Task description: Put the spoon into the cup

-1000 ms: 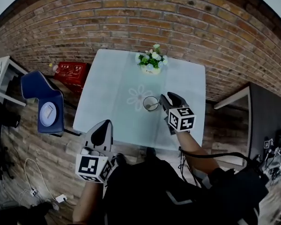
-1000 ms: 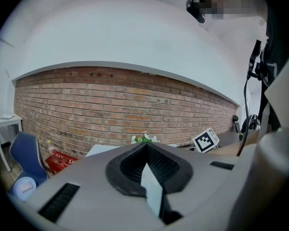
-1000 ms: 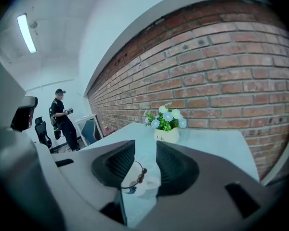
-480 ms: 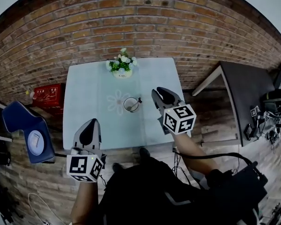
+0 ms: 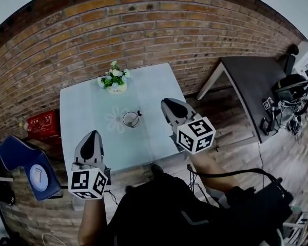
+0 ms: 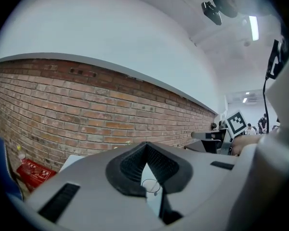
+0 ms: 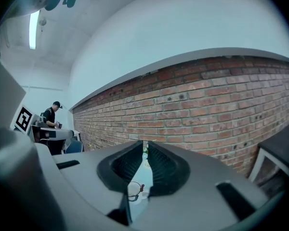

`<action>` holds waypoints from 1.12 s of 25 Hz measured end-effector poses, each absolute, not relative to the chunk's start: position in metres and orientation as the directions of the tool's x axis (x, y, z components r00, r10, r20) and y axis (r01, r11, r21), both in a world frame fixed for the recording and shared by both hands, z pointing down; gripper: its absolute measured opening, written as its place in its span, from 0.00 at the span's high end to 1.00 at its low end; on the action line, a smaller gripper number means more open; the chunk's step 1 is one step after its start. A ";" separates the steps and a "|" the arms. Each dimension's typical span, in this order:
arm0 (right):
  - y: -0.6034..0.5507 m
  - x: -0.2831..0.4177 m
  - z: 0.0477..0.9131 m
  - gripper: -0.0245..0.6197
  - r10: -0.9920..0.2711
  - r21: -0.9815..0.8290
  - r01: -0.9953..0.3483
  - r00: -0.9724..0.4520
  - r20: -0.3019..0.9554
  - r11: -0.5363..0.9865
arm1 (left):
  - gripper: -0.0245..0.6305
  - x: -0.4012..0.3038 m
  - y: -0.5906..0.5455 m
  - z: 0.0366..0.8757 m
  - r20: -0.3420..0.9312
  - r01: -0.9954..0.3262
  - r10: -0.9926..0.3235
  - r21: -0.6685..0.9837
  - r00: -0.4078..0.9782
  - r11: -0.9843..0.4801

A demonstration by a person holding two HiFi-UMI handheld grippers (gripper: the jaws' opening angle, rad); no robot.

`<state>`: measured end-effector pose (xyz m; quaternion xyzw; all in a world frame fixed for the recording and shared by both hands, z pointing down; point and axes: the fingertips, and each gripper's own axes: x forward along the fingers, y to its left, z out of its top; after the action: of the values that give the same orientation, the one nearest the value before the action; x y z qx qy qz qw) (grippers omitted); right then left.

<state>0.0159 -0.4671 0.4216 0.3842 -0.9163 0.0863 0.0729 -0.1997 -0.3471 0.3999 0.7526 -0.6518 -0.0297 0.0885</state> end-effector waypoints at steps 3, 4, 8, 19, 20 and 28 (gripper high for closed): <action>-0.458 0.024 0.411 0.90 -0.712 -0.074 -0.732 -0.677 0.185 0.677 | 0.95 -0.193 -0.349 0.397 0.062 -0.973 -0.983 0.164 0.175 -0.163; -0.456 0.027 0.408 0.90 -0.719 -0.070 -0.738 -0.671 0.181 0.671 | 0.95 -0.191 -0.349 0.397 0.058 -0.972 -0.982 0.165 0.182 -0.170; -0.450 0.039 0.400 0.93 -0.748 -0.062 -0.764 -0.643 0.165 0.642 | 0.95 -0.185 -0.352 0.396 0.059 -0.968 -0.978 0.166 0.201 -0.189; -0.437 0.046 0.397 0.93 -0.762 -0.040 -0.777 -0.625 0.168 0.629 | 0.95 -0.178 -0.345 0.393 0.056 -0.967 -0.977 0.163 0.208 -0.197; -0.437 0.045 0.397 0.93 -0.761 -0.039 -0.775 -0.627 0.168 0.630 | 0.95 -0.178 -0.344 0.393 0.055 -0.967 -0.977 0.162 0.206 -0.195; -0.436 0.042 0.394 0.93 -0.756 -0.025 -0.769 -0.634 0.165 0.639 | 0.95 -0.183 -0.339 0.391 0.055 -0.972 -0.981 0.159 0.186 -0.175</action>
<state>0.0415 -0.4360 0.3937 0.4221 -0.9027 0.0466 0.0697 -0.1825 -0.3394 0.3912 0.7660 -0.6373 -0.0299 0.0790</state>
